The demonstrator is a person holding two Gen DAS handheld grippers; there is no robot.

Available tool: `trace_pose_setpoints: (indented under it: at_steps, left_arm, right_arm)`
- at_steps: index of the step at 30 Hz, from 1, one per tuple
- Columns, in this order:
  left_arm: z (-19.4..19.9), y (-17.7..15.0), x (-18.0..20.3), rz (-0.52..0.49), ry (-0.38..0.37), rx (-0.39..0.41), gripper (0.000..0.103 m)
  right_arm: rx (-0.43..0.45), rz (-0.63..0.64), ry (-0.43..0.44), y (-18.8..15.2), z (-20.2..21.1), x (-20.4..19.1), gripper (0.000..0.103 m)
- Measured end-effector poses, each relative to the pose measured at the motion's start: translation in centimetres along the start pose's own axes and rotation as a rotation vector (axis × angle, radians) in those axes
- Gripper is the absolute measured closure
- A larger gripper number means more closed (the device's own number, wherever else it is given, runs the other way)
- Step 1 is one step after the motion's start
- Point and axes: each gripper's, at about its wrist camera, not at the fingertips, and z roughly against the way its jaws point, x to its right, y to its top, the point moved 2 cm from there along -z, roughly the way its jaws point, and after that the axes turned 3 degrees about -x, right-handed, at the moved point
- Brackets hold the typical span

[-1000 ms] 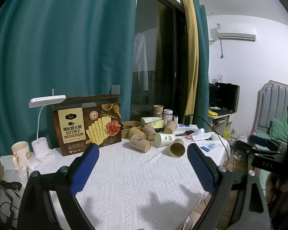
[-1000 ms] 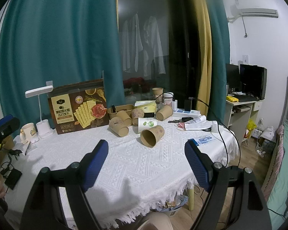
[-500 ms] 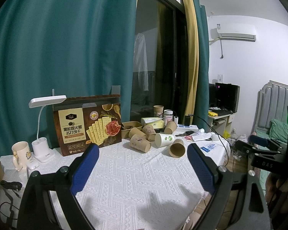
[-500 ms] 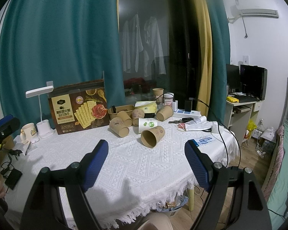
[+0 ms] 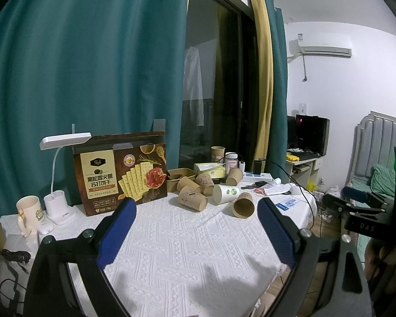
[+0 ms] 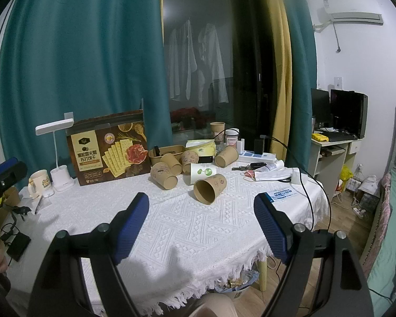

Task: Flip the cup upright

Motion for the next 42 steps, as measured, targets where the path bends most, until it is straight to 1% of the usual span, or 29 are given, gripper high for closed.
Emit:
trace_pose_setpoints:
  at_steps: [3, 6, 7, 8, 10, 11, 13, 15, 16, 18, 19, 22, 23, 24, 25, 26, 29, 31, 34, 36, 38, 42]
  left_arm:
    - [-0.2, 0.0, 0.0, -0.013, 0.017, -0.004, 0.010]
    - [-0.8, 0.1, 0.1, -0.011, 0.006, -0.018, 0.009]
    - [-1.2, 0.2, 0.1, -0.011, -0.004, -0.027, 0.002]
    - [-1.7, 0.2, 0.2, -0.014, -0.018, -0.038, 0.000]
    - [-2.7, 0.3, 0.6, -0.026, -0.041, -0.065, 0.000]
    - [-3.5, 0.4, 1.0, -0.041, -0.056, -0.087, 0.000]
    - [-5.4, 0.5, 1.7, -0.077, -0.061, -0.139, 0.000]
    - [-8.2, 0.7, 2.3, -0.098, -0.073, -0.205, 0.000]
    - [-9.8, 0.9, 2.5, -0.109, -0.085, -0.235, 0.000]
    - [-14.1, 1.3, 3.4, -0.167, -0.084, -0.298, 0.000]
    - [-15.6, 1.4, 3.8, -0.192, -0.083, -0.313, 0.000]
    - [-23.3, 2.0, 5.7, -0.292, -0.110, -0.421, 0.000]
    - [-25.1, 2.0, 6.1, -0.304, -0.121, -0.446, 0.000]
    - [-28.3, 2.3, 6.9, -0.327, -0.142, -0.493, 0.000]
    - [-30.0, 2.3, 7.5, -0.339, -0.157, -0.519, 0.000]
    - [-33.1, 2.5, 8.3, -0.357, -0.171, -0.561, 0.000]
    - [-40.8, 3.3, 10.5, -0.364, -0.228, -0.656, 0.000]
    - [-45.5, 4.0, 12.0, -0.387, -0.219, -0.678, 0.000]
    - [-51.2, 4.7, 14.5, -0.399, -0.247, -0.707, 0.000]
    - [-54.6, 4.8, 15.9, -0.409, -0.252, -0.728, 0.002]
    - [-57.8, 4.2, 17.5, -0.436, -0.241, -0.763, 0.010]
    - [-63.1, 2.1, 19.8, -0.517, -0.184, -0.805, 0.017]
  right_arm:
    - [-0.001, -0.001, 0.001, 0.0, 0.0, -0.1, 0.023]
    - [-0.007, -0.008, 0.007, 0.1, -0.4, 0.0, 0.023]
    - [-0.011, -0.010, 0.008, 0.1, -0.7, 0.2, 0.023]
    - [-0.015, -0.012, 0.010, 0.1, -1.0, 0.3, 0.023]
    - [-0.021, -0.014, 0.009, 0.1, -1.9, 0.9, 0.023]
    - [-0.023, -0.017, 0.004, 0.1, -2.5, 1.3, 0.023]
    - [-0.039, -0.024, -0.008, 0.1, -4.0, 2.4, 0.023]
    - [-0.089, -0.023, -0.034, 0.1, -6.6, 4.0, 0.023]
    - [-0.109, -0.026, -0.051, 0.1, -7.9, 4.8, 0.023]
    - [-0.149, -0.020, -0.077, 0.2, -10.6, 6.5, 0.023]
    - [-0.161, -0.006, -0.094, 0.3, -12.0, 7.4, 0.023]
    - [-0.201, 0.024, -0.145, 0.5, -16.5, 10.9, 0.023]
    - [-0.212, 0.025, -0.156, 0.7, -18.0, 11.9, 0.023]
    - [-0.224, 0.026, -0.168, 1.0, -19.5, 13.1, 0.023]
    - [-0.234, 0.026, -0.174, 1.3, -20.7, 14.1, 0.023]
    - [-0.246, 0.026, -0.180, 1.7, -22.0, 15.2, 0.023]
    - [-0.258, 0.017, -0.184, 2.8, -24.7, 18.0, 0.023]
    - [-0.268, 0.018, -0.193, 3.4, -26.6, 19.5, 0.023]
    - [-0.287, 0.005, -0.190, 3.9, -28.9, 21.1, 0.023]
    - [-0.305, -0.009, -0.176, 3.9, -30.4, 21.7, 0.023]
    - [-0.320, -0.020, -0.166, 3.8, -31.7, 22.2, 0.023]
    - [-0.336, -0.034, -0.139, 3.2, -33.6, 22.6, 0.023]
